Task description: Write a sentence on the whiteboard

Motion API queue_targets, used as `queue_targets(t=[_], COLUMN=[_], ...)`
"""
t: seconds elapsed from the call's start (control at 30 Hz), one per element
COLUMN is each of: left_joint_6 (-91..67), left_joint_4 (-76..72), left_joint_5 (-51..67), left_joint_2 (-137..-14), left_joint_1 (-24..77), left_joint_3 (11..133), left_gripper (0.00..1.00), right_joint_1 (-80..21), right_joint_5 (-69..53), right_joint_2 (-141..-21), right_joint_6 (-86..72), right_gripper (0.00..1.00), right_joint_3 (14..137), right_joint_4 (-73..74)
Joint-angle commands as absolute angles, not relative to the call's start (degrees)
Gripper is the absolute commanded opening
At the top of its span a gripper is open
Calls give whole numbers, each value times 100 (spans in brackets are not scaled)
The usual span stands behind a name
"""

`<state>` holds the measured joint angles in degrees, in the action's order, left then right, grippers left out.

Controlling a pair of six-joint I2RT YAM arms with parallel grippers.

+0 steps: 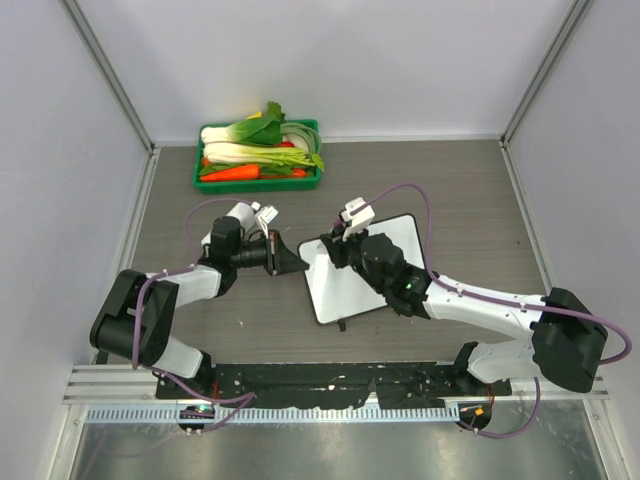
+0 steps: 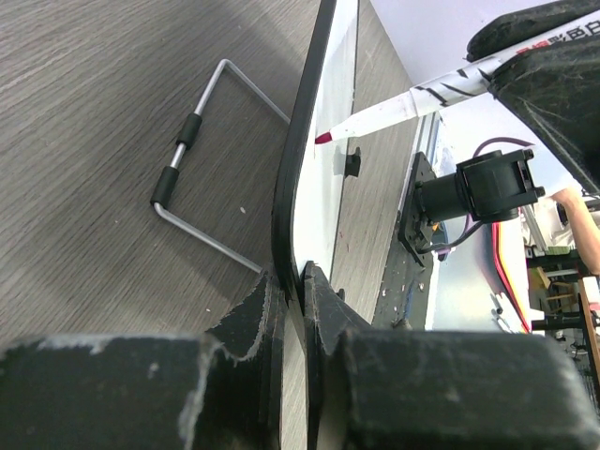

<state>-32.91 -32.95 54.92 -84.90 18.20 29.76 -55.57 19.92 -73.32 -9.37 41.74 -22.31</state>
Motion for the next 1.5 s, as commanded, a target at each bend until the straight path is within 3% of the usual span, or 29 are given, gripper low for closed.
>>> queue_targets(t=[0.0, 1.47], left_joint_6=[-2944, -2962], left_joint_4=[-3173, -3234], left_joint_5=[5432, 5484], left_joint_2=[-8613, -8649], left_joint_1=[1819, 1819], left_joint_3=[2874, 2883], left_gripper=[0, 0], right_joint_1=[-5599, -5599], right_joint_5=[2232, 1802], right_joint_2=[-7304, -7216], right_joint_6=[-967, -1538], right_gripper=[1, 2], right_joint_3=[4228, 3735], right_joint_4=[-2514, -2628])
